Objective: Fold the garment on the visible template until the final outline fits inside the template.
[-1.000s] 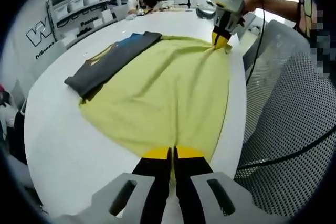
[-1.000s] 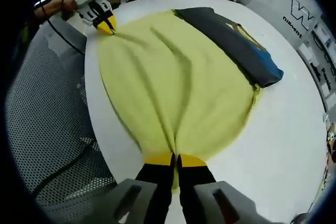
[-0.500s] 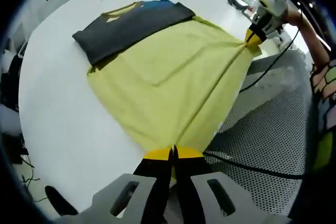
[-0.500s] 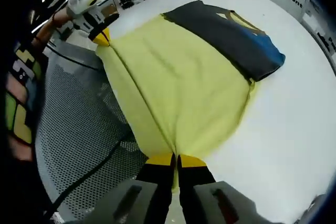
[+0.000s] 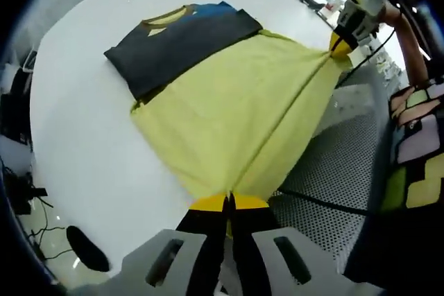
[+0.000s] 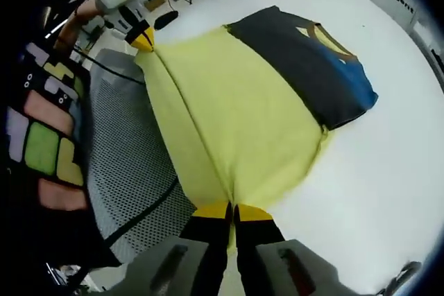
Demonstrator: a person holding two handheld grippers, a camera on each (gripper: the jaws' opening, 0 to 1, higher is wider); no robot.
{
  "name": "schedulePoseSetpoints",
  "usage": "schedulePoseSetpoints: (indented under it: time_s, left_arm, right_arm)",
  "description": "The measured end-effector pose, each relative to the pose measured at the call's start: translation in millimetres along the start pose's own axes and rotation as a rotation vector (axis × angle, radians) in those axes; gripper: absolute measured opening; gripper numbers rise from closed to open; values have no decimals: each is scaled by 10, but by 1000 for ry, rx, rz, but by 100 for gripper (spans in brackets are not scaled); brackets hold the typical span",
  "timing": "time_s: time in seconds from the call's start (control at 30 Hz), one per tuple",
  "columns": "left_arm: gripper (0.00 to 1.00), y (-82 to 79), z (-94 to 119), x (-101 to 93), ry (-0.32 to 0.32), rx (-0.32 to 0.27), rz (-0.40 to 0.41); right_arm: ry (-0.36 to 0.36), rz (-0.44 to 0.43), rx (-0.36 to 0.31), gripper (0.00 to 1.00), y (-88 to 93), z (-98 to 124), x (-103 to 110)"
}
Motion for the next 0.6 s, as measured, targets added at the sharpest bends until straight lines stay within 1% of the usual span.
schedulePoseSetpoints:
  time_s: [0.03, 0.07, 0.17, 0.2, 0.23, 0.27, 0.3, 0.33, 0.37, 0.43, 0.47, 0.53, 0.57, 0.6]
  left_arm:
    - [0, 28, 9, -28, -3, 14, -8]
    - [0, 56, 22, -65, 0, 19, 7]
    - [0, 65, 28, -79, 2, 20, 12]
    - [0, 80, 48, -139, 16, 12, 31]
    - [0, 76, 63, -161, 21, 4, 37]
    - [0, 71, 133, -160, 8, -36, 69]
    - [0, 60, 157, -133, -4, -64, 91]
    - [0, 26, 199, -75, -32, -102, 96]
    - [0, 2, 221, -46, -46, -122, 101]
    - [0, -43, 251, -7, -59, -141, 85]
    - [0, -89, 266, 40, -87, -156, 66]
    - [0, -153, 294, 107, -127, -175, 36]
    - [0, -214, 322, 173, -173, -190, 3]
    - [0, -250, 343, 225, -207, -205, -1]
  right_arm:
    - [-11, -9, 6, 0, 3, 33, 34]
    - [-18, -20, 16, 0, 16, 55, 60]
    - [-18, -21, 19, 0, 19, 64, 66]
    - [36, -2, 21, 0, 19, 109, 15]
    - [61, 24, 6, 0, -4, 128, -12]
    - [66, 9, -20, 0, -49, 193, -1]
    - [71, 3, -31, 0, -69, 206, -13]
    - [91, -6, -67, 0, -130, 229, -53]
    - [97, -7, -77, 0, -146, 235, -64]
    - [134, 7, -115, 0, -213, 254, -134]
    - [168, 6, -151, 0, -274, 247, -203]
    - [185, -29, -144, 0, -281, 231, -263]
    - [222, -69, -166, 0, -332, 220, -342]
    - [226, -91, -174, 0, -357, 211, -361]
Point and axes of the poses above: the point that each gripper's makers call its tool centre point, and the gripper's own axes: z roughly backward along the fingers, x roughly to its left, y roughly out of its underside, the point moved 1 cm from there along z, roughly backward along the fingers, and after that the axes turned 15 degrees about y, right-handed, at the moved point
